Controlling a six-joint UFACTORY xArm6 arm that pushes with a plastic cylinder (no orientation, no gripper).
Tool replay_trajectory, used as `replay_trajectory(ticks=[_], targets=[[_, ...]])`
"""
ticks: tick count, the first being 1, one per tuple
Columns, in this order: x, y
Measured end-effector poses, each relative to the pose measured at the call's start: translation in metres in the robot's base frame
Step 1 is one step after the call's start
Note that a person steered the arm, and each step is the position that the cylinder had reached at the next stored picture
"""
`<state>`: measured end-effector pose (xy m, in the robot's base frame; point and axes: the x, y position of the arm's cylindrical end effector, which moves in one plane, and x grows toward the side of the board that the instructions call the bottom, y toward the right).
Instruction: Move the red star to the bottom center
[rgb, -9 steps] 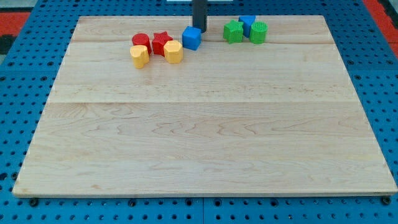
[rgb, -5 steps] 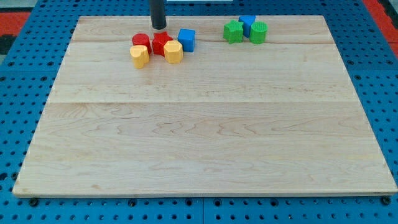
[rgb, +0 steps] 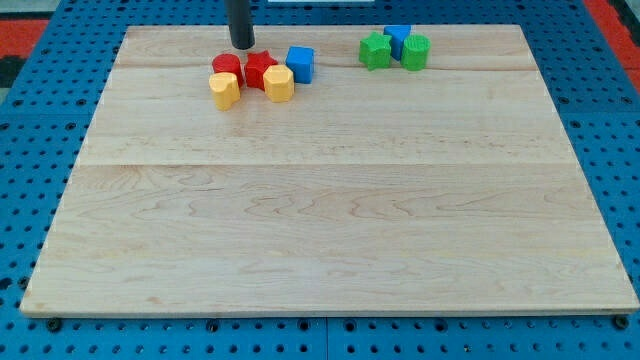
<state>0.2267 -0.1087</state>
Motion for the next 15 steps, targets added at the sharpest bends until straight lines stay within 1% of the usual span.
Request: replay_trajectory(ticks=[1,3,5,6,9,10,11,12,13,14,15], targets=[[0.003,0.0],[0.024,-0.001],[0.092,0.076],[0.102,0.09],[0.102,0.088],[0.094,0.088],[0.093,0.103],[0.142,0.129],[0.183,0.105],[0.155,0.091],[0.167,0.062]])
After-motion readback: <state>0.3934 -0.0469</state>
